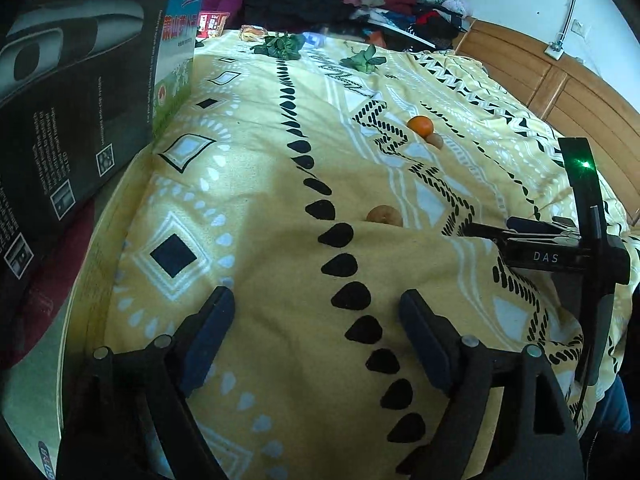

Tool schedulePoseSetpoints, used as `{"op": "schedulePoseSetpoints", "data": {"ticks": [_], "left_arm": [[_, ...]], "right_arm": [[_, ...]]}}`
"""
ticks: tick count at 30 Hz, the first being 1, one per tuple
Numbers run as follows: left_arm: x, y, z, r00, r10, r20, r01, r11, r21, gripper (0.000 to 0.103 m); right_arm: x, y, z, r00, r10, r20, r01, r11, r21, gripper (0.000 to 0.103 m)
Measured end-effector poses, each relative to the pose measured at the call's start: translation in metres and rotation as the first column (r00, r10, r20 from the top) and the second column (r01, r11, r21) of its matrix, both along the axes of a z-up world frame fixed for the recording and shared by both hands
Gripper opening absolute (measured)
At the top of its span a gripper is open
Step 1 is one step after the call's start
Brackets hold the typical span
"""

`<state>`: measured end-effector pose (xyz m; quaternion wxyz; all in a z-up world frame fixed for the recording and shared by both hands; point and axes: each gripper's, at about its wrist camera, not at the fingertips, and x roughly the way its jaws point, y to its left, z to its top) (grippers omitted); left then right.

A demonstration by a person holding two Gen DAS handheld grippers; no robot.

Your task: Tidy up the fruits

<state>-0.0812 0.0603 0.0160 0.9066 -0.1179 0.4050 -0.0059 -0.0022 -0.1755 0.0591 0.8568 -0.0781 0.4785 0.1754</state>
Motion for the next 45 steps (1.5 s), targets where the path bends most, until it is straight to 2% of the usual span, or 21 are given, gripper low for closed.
{"op": "schedulePoseSetpoints", "data": {"ticks": [10,21,45], "left_arm": [[-0.005,0.01,0.0,0.999,-0.021,0.042,0.025,0.995,-0.097,0.09],[-0.007,0.013,0.001,0.997,-0.035,0.065,0.044,0.989,-0.14,0.093],[-0.01,0.014,0.002,0.996,-0.044,0.074,0.055,0.985,-0.165,0.095]], "right_arm": [[0.0,0.0,0.0,1.0,0.0,0.0,0.0,1.0,-0.001,0.103],[0.0,0.0,0.0,1.0,0.0,0.0,0.0,1.0,-0.001,0.103],[0.0,0.0,0.0,1.0,0.0,0.0,0.0,1.0,-0.002,0.103]]}}
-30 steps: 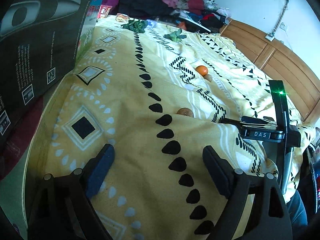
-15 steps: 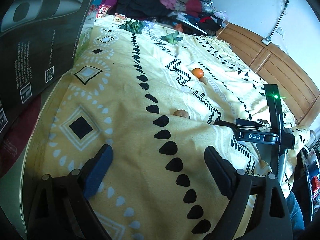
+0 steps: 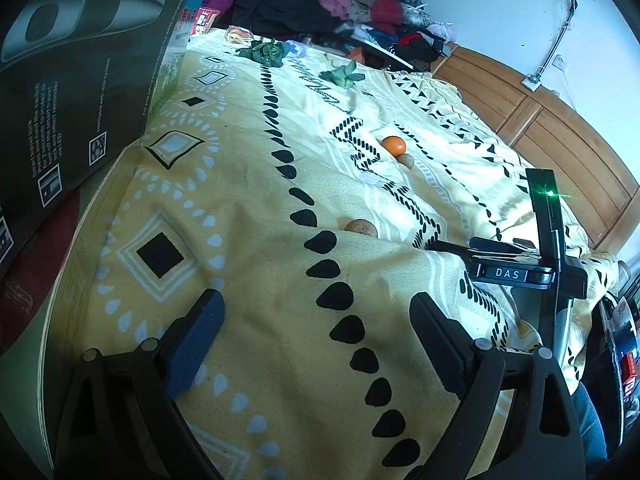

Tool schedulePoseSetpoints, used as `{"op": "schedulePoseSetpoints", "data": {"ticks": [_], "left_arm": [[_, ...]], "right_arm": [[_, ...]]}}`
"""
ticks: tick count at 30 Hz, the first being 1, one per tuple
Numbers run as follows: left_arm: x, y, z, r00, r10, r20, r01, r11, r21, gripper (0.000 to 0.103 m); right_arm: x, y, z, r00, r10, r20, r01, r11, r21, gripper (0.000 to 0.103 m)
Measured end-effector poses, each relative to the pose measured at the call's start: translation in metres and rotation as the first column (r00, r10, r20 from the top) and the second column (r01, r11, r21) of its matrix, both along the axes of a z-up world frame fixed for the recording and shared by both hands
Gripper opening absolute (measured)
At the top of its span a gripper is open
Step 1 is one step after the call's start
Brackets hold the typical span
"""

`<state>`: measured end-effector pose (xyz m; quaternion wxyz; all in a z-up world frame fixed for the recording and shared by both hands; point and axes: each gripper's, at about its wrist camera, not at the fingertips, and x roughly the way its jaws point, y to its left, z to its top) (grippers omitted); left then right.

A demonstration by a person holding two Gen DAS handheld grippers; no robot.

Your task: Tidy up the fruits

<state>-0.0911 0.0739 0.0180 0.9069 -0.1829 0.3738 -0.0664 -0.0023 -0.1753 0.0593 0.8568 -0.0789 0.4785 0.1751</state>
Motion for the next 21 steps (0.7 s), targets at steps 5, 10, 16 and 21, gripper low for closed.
{"op": "schedulePoseSetpoints", "data": {"ticks": [5,10,16,21], "left_arm": [[0.0,-0.0017,0.0,1.0,-0.006,-0.001,0.006,1.0,-0.004,0.096],[0.0002,-0.003,-0.0001,1.0,-0.005,-0.004,0.005,1.0,0.001,0.096],[0.002,-0.004,-0.0007,1.0,-0.001,-0.011,0.001,1.0,0.012,0.096],[0.0016,-0.0034,-0.0012,1.0,0.0,-0.016,0.0,1.0,0.018,0.096]], "right_arm": [[-0.0004,-0.0008,0.0002,1.0,0.0,0.0,0.0,1.0,0.0,0.103],[-0.0001,-0.0003,0.0001,1.0,0.0,0.0,0.0,1.0,0.0,0.103],[-0.0003,-0.0004,0.0001,1.0,0.0,0.0,0.0,1.0,0.0,0.103],[0.0025,-0.0027,-0.0003,1.0,-0.003,-0.009,0.003,1.0,0.029,0.103]]}}
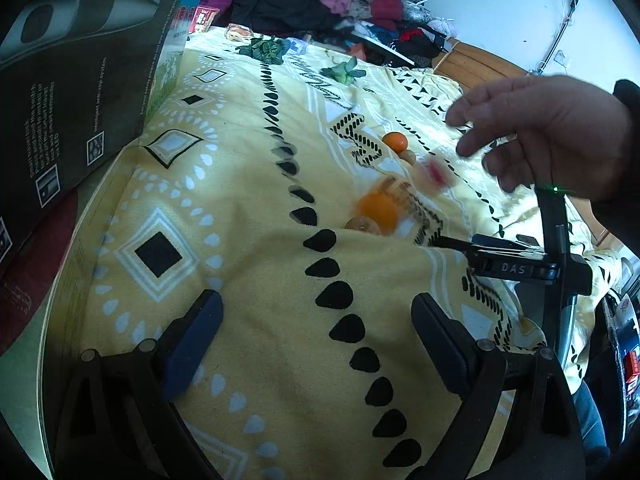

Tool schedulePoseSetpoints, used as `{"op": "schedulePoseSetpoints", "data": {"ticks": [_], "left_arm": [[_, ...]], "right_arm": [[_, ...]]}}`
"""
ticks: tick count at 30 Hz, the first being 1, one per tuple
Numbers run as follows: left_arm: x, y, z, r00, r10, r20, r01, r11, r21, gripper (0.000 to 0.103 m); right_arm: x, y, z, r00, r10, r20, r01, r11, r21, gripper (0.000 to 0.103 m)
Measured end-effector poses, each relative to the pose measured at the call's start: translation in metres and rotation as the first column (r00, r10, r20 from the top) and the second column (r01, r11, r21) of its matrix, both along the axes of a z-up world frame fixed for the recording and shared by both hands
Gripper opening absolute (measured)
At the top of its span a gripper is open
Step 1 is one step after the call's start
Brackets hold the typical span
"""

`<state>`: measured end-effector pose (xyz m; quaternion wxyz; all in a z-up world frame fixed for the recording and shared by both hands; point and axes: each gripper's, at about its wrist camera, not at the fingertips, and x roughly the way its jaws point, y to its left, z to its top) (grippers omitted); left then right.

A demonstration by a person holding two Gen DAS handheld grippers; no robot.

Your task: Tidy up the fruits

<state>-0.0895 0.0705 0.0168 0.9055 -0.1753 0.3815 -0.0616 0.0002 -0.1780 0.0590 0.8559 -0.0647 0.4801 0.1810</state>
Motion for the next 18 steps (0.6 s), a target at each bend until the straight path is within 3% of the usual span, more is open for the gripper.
{"op": "schedulePoseSetpoints", "data": {"ticks": [18], "left_arm": [[-0.0047,0.0047,0.0011,1.0,-0.009,0.024,0.01,0.999,-0.035,0.097]], "right_arm": [[-0.0017,0.0041,-0.0003,1.0,0.002,0.005,-0.002,0.999,-0.034,0.103]]}}
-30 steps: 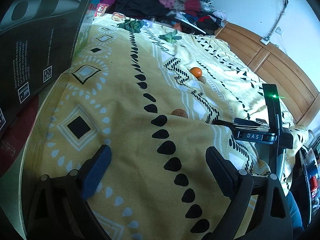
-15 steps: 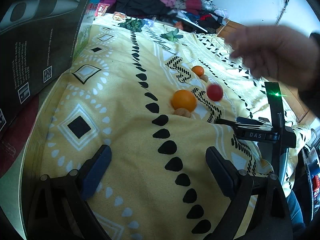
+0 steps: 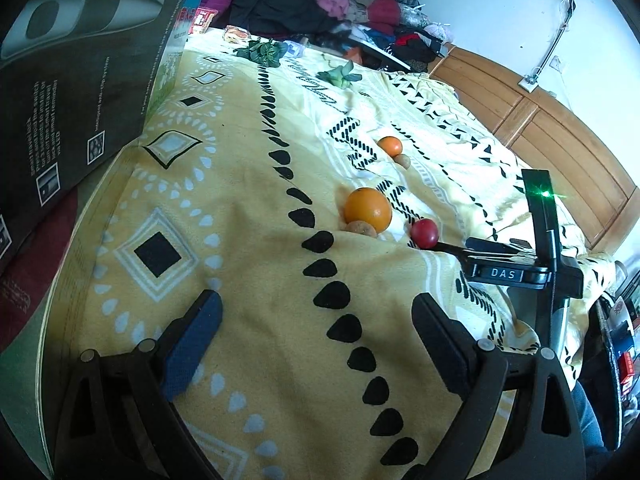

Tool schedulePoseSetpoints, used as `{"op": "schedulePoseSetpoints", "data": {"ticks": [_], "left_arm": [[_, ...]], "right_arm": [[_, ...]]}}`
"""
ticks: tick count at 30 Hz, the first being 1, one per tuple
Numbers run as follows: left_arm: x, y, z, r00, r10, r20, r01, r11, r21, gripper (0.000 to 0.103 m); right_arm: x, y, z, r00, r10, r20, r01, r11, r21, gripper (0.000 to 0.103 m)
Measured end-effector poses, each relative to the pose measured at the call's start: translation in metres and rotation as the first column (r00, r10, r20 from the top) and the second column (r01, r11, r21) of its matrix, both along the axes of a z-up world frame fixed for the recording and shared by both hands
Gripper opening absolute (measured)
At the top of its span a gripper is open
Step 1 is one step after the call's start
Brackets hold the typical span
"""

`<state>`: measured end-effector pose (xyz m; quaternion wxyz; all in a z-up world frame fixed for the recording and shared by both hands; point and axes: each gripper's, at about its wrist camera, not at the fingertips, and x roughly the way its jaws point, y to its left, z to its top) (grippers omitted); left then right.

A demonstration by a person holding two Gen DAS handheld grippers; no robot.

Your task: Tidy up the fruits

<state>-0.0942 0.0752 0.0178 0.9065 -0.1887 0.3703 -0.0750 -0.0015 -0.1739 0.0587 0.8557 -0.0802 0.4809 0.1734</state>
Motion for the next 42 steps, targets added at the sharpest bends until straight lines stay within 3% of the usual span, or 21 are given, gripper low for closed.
{"op": "schedulePoseSetpoints", "data": {"ticks": [16,37,39,42], "left_arm": [[-0.002,0.001,0.001,1.0,-0.012,0.007,0.012,1.0,-0.026,0.098],[0.004,-0.005,0.003,0.999,-0.004,-0.048,0.005,1.0,0.018,0.098],[0.007,-0.005,0.014,0.999,0.007,-0.048,-0.006,1.0,0.017,0.096],[0.016,-0.012,0.036,1.0,-0.008,0.004,0.007,0.999,0.047,0.083]], "right_arm": [[0.0,0.0,0.0,1.0,0.0,0.0,0.0,1.0,-0.001,0.103],[0.0,0.001,0.001,1.0,0.0,0.0,0.0,1.0,-0.001,0.103],[0.0,0.0,0.001,1.0,0.0,0.0,0.0,1.0,0.0,0.103],[0.0,0.001,0.0,1.0,0.0,0.0,0.0,1.0,-0.001,0.103]]}}
